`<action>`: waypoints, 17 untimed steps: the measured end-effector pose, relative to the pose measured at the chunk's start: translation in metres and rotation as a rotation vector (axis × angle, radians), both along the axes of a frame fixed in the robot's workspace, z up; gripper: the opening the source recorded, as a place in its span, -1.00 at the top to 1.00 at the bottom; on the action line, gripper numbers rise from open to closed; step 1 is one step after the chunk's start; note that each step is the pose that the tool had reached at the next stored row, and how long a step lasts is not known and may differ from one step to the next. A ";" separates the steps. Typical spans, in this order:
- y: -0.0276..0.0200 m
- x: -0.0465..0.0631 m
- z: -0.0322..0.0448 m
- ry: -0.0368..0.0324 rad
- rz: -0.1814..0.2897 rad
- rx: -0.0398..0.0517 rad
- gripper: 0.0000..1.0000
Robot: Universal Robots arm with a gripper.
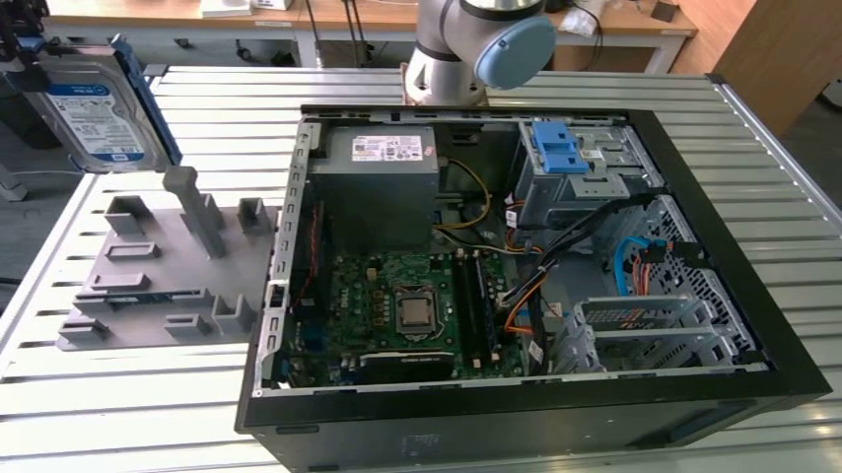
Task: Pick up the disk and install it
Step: 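Pick up the disk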
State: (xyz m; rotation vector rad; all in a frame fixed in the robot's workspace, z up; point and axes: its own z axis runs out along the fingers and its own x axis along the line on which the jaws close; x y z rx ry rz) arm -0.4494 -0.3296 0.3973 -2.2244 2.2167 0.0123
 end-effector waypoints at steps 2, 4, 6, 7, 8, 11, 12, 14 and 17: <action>0.0000 0.000 0.0015 -0.0001 0.000 0.0000 0.27; 0.0000 0.000 0.0033 0.0000 0.000 0.0000 0.27; 0.0000 0.000 0.0051 0.0000 0.000 0.0000 0.27; 0.0000 0.000 0.0059 -0.0001 0.000 0.0000 0.27; 0.0000 0.000 0.0068 -0.0001 0.000 0.0000 0.27; 0.0000 0.000 0.0093 -0.0001 0.000 0.0000 0.27; 0.0000 0.000 0.0101 0.0000 0.000 0.0000 0.27; 0.0000 0.000 0.0116 -0.0001 0.000 0.0000 0.27; 0.0000 0.000 0.0140 -0.0001 0.000 0.0000 0.27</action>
